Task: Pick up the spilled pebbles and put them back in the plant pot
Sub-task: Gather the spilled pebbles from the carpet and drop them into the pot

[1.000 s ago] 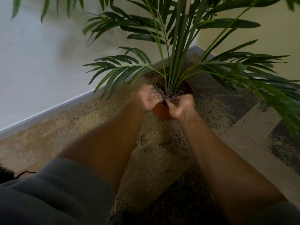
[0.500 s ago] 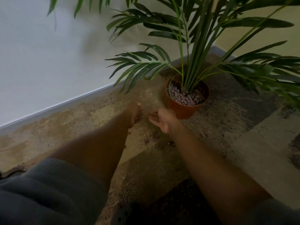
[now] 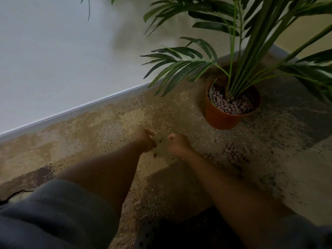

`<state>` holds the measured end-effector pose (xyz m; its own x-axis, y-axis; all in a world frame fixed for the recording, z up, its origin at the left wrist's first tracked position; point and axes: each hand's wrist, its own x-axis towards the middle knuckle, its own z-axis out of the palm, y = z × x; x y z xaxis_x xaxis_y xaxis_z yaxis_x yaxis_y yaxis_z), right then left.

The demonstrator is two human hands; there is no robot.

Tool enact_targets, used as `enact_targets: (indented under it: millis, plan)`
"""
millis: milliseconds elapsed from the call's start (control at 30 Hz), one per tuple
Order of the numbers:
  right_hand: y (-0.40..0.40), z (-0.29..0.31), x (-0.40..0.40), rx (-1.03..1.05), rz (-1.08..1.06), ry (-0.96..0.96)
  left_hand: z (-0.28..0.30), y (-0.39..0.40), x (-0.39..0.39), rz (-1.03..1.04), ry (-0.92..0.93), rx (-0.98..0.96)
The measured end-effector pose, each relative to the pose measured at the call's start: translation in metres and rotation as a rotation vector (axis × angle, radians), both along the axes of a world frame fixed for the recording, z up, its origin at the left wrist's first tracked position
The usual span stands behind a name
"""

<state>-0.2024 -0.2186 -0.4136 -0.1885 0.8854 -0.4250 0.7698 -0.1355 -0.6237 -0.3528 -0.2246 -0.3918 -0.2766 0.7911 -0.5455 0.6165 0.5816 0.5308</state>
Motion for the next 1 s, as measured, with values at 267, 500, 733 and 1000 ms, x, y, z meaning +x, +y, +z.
enact_targets:
  millis: [267, 500, 733, 1000]
  plan:
    - [0.001, -0.017, -0.033, 0.157, 0.273, -0.052, -0.024, -0.004, -0.013, -0.277, 0.136, -0.030]
    - [0.006, -0.036, -0.043, 0.187, 0.398, -0.173, -0.041, -0.005, -0.019, -0.420, 0.264, -0.051]
    - [0.005, -0.056, -0.036, 0.323, 0.390, -0.234, -0.043, -0.004, -0.016, -0.410, 0.286, -0.043]
    - [0.018, -0.037, -0.008, 0.344, 0.160, -0.456, -0.042, -0.002, -0.003, -0.395, 0.204, -0.144]
